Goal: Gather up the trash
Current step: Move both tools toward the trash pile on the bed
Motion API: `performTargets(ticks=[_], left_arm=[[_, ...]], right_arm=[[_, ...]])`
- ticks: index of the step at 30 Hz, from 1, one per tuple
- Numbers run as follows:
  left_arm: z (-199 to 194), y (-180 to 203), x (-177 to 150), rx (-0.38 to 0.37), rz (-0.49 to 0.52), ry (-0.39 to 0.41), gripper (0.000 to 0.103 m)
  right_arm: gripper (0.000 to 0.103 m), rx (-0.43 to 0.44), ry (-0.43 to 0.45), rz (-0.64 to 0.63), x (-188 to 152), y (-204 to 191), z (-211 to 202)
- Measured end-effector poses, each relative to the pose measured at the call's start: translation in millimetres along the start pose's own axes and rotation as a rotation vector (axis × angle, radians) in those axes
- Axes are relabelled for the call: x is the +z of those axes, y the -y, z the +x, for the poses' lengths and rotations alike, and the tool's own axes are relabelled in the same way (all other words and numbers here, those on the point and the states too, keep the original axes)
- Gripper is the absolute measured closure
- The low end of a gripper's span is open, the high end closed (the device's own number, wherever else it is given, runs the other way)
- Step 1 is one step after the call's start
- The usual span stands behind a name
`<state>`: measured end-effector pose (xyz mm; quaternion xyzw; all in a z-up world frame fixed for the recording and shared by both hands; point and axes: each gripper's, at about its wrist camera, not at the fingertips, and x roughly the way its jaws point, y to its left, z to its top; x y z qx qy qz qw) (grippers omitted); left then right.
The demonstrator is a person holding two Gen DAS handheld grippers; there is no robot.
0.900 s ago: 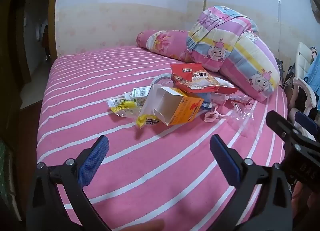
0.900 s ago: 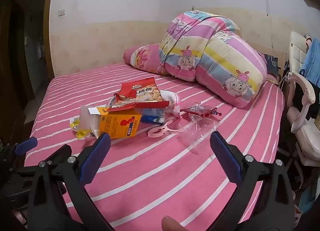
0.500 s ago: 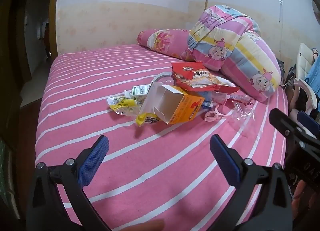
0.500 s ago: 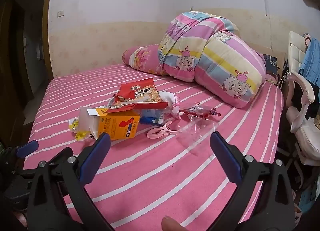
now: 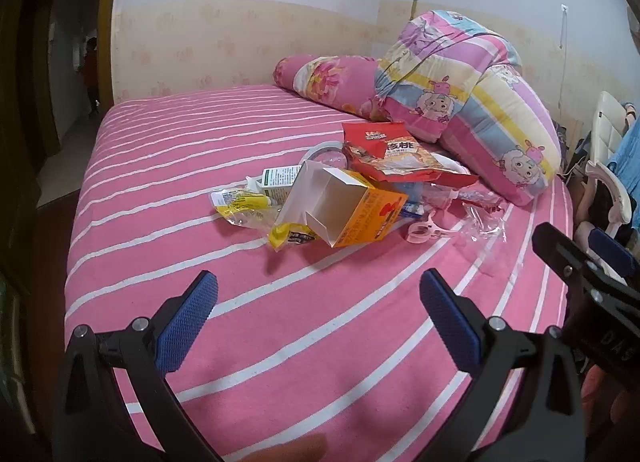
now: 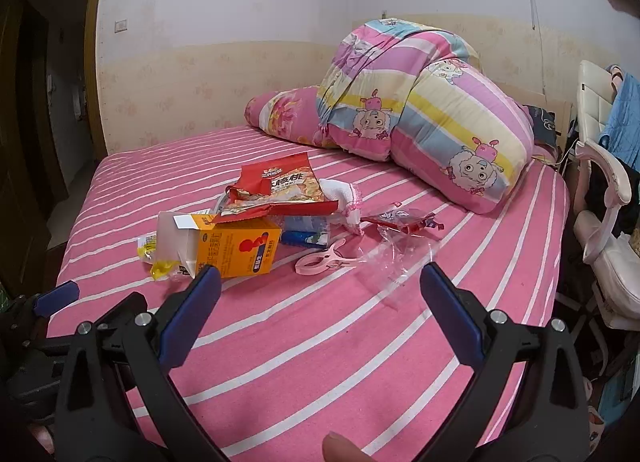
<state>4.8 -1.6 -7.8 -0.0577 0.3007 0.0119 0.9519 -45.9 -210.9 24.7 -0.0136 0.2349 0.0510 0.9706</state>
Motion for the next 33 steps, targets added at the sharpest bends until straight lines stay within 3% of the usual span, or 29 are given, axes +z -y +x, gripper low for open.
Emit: performTargets(ticks=[12,33], left_arm=[[-3.7,-1.4,2.0,-0.018,0.011,0.019,0.005],[2.5,-2.6,1.3,-0.046,-0.004,-0.014,0.005]], right_arm=[[0.005,0.000,0.003,0.001,1.3,-4.6,0.5],[0.005,0.001,-0.004,0.006,1.9,-9.2,3.5]])
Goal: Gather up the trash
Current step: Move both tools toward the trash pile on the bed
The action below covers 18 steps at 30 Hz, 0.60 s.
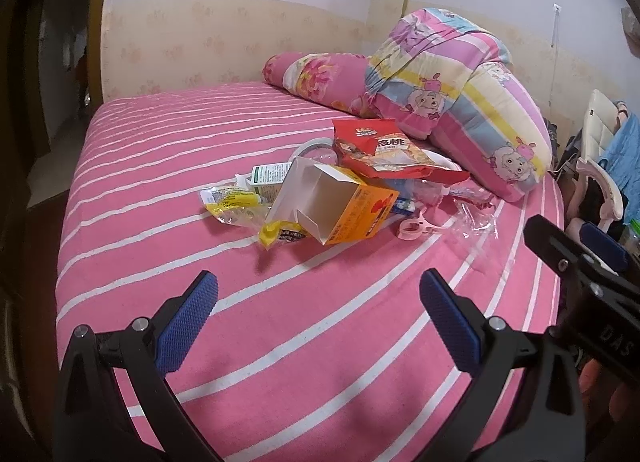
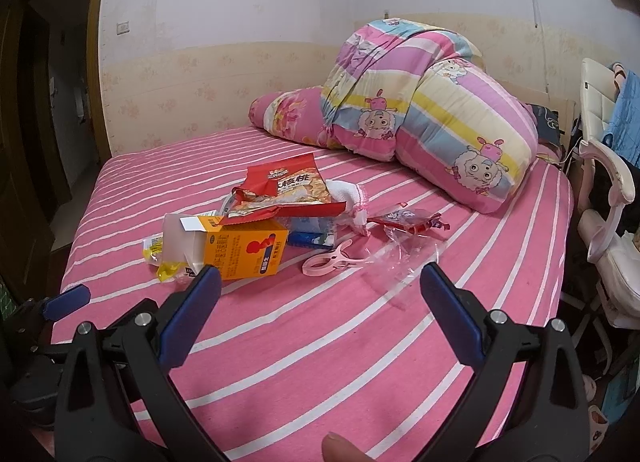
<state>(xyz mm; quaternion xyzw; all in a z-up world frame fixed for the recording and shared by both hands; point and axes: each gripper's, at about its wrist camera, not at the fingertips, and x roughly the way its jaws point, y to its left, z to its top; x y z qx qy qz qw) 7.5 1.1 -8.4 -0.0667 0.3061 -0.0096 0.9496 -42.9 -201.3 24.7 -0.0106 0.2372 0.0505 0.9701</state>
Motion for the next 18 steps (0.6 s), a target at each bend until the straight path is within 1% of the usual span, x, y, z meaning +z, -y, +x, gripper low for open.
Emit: performTargets(ticks=[11,18], left_arm=[[0.0,-1.5,-1.7,-0.043,-0.012,0.002,0.005],[-2.1,-0.2,-1.9,-0.065,-0.014,0.012,0.005]], right_arm=[[0.005,0.012,-0.004,0.013,-0.2,-1.9,2.1],[0.005,0.077,-0.020,0.076,0.9,6.9,3.6]])
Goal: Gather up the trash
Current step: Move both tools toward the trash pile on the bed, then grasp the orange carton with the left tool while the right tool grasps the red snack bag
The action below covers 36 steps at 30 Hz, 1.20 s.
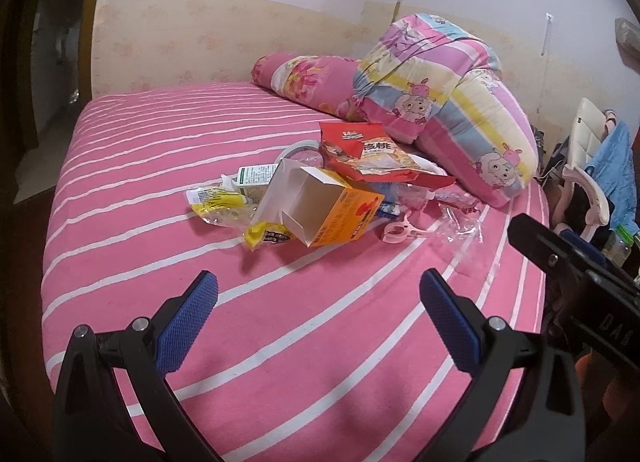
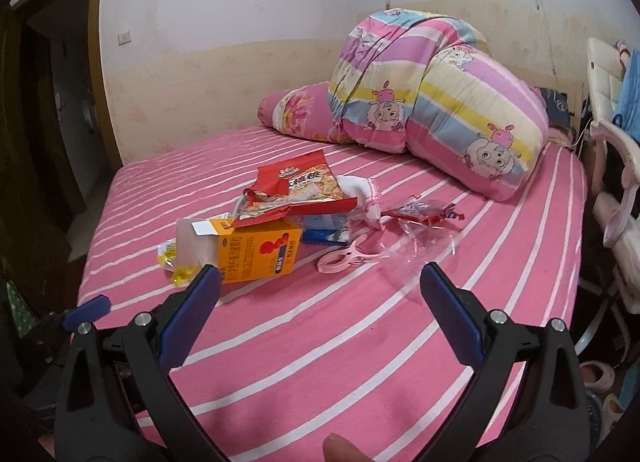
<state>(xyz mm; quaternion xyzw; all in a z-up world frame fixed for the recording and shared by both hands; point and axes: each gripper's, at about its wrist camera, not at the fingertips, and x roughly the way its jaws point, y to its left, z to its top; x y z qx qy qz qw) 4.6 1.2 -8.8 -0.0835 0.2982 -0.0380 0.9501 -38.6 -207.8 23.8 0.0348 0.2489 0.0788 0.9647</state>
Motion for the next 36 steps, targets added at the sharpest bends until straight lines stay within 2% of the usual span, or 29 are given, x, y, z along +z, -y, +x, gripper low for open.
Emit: performTargets(ticks=[10,15,18,22,24,27,31,36], left_arm=[[0.7,-3.0,2.0,-0.009,-0.027,0.010,0.005],[2.3,0.1,5.0,-0.035,-0.016,0.020,0.005],[5.3,2.6,7.5,-0.044,-0.003,0.022,0.005],[9.7,8.6,12.2,-0.066,0.033,0.045,0.005],[14.4,14.1,14.1,-0.080,0.076,0.057,0.005],[27.9,21.1,17.3,-0.098,0.150,0.056,0.005],[47.4,19.6,24.9,-0.098,0.178,0.057,0.006],[70.6,21.7,32.6,-0.106,0.213,0.049,0.006]], right_arm=[[0.005,0.107,-0.090,0.098,-4.1,10.6,19.3],[0.005,0.139,-0.066,0.091,-1.7,12.9,20.9],[0.005,0.183,-0.087,0.088,1.8,13.2,26.4],[0.005,0.229,-0.092,0.157,6.7,23.1,35.7],[0.005,0.242,-0.098,0.178,9.8,26.9,42.3],[0.005,0.305,-0.137,0.261,11.5,36.3,58.8],[0.005,0.378,-0.183,0.404,11.1,49.7,78.1],[0.005,0.418,-0.184,0.456,18.3,48.8,94.4]])
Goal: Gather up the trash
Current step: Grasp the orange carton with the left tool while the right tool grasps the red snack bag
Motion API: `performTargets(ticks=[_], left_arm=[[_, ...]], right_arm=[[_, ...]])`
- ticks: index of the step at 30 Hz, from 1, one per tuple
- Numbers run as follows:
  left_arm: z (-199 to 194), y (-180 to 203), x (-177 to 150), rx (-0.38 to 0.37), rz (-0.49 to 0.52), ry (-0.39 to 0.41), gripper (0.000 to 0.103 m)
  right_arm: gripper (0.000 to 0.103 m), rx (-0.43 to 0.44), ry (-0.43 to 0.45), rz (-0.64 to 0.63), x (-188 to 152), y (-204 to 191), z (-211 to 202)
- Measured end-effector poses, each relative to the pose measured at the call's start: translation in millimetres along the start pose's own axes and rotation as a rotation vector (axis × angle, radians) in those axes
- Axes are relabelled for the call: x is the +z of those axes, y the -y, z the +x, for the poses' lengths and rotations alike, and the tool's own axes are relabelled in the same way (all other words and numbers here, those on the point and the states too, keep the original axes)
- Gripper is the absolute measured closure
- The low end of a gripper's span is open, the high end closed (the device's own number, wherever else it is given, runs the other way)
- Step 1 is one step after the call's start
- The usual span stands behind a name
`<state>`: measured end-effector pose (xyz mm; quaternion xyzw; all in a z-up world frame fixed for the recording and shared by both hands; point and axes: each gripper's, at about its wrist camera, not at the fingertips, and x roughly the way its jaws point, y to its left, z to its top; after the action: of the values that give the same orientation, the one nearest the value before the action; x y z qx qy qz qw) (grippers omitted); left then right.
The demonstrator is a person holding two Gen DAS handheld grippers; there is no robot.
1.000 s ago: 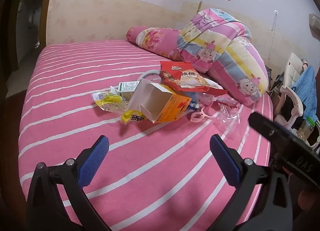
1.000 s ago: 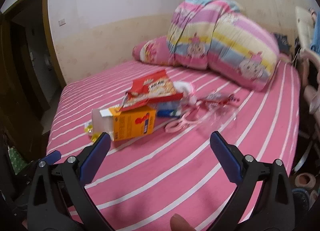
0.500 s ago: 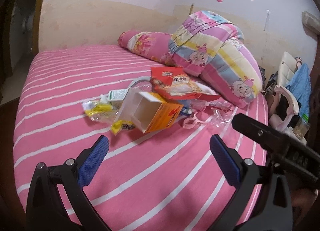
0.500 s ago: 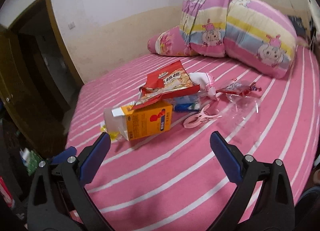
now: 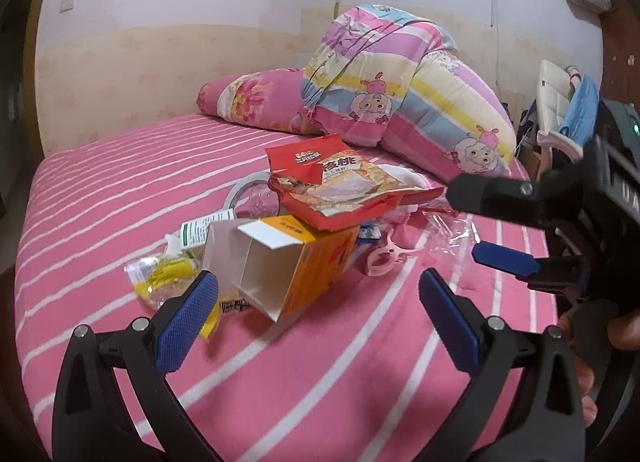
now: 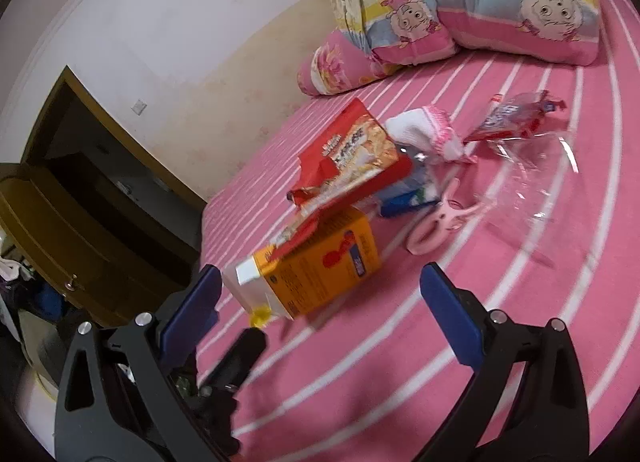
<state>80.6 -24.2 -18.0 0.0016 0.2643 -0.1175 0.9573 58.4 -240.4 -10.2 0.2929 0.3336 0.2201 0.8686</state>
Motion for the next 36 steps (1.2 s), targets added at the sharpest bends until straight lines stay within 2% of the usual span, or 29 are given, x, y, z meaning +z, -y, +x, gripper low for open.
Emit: performTargets(ticks=[5,7,8,15,18,20,21,22,25,27,28,33,36], left_arm=[[19.1,-0.1,4.1,-0.019,-0.001,-0.021,0.010],[30.8,-1.7,5.4,-0.029,0.000,-0.053,0.028],[38.2,-2.4,5.4,-0.030,0.004,-0.081,0.031],[65.3,-17.2,4.9,-0.021,-0.015,-0.147,0.033],[78.2,-18.0,3.8,-0.055,-0.017,-0.172,0.037],[88.5,-12.4,2.6,-0.068,0.008,-0.200,0.045],[93.7,-11.4,2.2,-0.077,0.011,-0.213,0.052],[96.3,-12.3,1.5,-0.091,0.002,-0.221,0.065],[105.6,-14.5,-3.2,-0.168,-0.033,-0.258,0.090],[104.7,-12.4,-5.0,-0.192,-0.039,-0.257,0.097],[103.0,-12.0,-4.8,-0.195,-0.043,-0.250,0.101],[84.8,-13.1,-4.3,-0.228,-0.100,-0.212,0.103],[60.6,-7.9,-5.3,-0.239,-0.107,-0.169,0.103]], right_arm=[[0.005,0.033,-0.006,0.066,10.8,8.3,19.4],[0.007,0.050,-0.008,0.084,15.8,11.8,27.6],[0.008,0.041,-0.010,0.088,18.1,13.4,31.3],[0.019,0.077,-0.024,0.127,33.0,23.8,58.8],[0.034,0.074,-0.038,0.149,40.0,29.9,71.1],[0.040,0.083,-0.042,0.165,43.9,33.8,77.1],[0.047,0.079,-0.042,0.167,45.3,35.8,79.4],[0.056,0.080,-0.045,0.179,46.7,37.4,81.8],[0.065,0.084,-0.054,0.199,46.5,42.0,86.5],[0.083,0.081,-0.058,0.201,45.4,43.4,87.1],[0.086,0.073,-0.058,0.192,45.3,43.0,86.6],[0.091,0.087,-0.015,0.133,48.8,28.7,67.9],[0.091,0.095,0.019,0.086,49.0,15.5,47.2]])
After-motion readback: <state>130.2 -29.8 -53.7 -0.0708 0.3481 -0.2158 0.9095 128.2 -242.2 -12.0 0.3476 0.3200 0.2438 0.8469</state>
